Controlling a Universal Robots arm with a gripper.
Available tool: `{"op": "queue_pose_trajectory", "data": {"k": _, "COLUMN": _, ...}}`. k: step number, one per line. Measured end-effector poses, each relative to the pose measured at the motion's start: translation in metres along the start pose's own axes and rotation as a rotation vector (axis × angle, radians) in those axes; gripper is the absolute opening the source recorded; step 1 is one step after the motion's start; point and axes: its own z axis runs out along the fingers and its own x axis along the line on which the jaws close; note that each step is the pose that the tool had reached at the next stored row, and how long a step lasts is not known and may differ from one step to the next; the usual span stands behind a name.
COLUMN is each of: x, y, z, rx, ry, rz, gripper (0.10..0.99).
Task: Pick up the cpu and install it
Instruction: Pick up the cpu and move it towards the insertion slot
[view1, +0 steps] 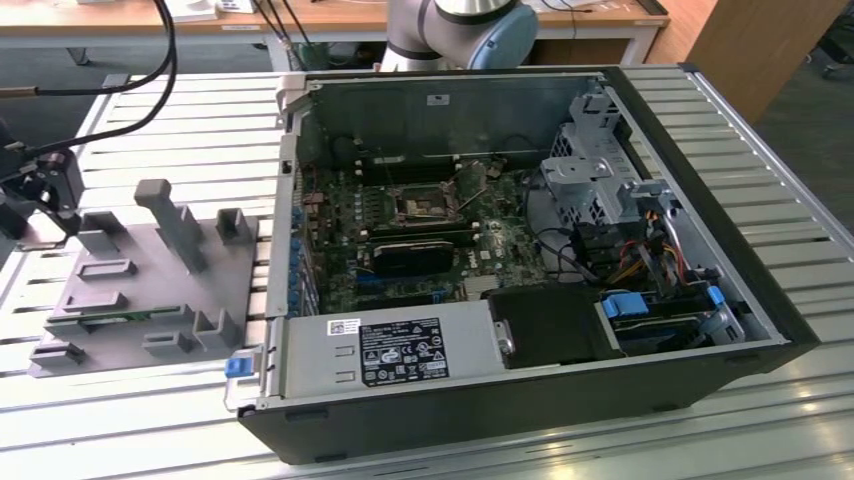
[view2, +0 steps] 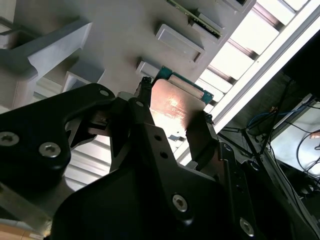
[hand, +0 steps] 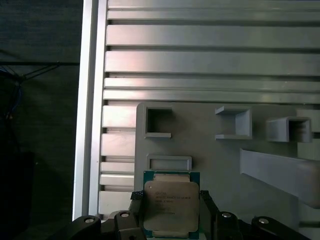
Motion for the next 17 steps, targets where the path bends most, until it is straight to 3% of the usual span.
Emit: {"op": "queue_pose_trajectory", "data": {"k": 17, "x": 0.0003, "y": 0.0008, "z": -0.0099, "rx": 0.000, "ry": 0.0000, "rz": 0.000, "gripper": 0.533}}
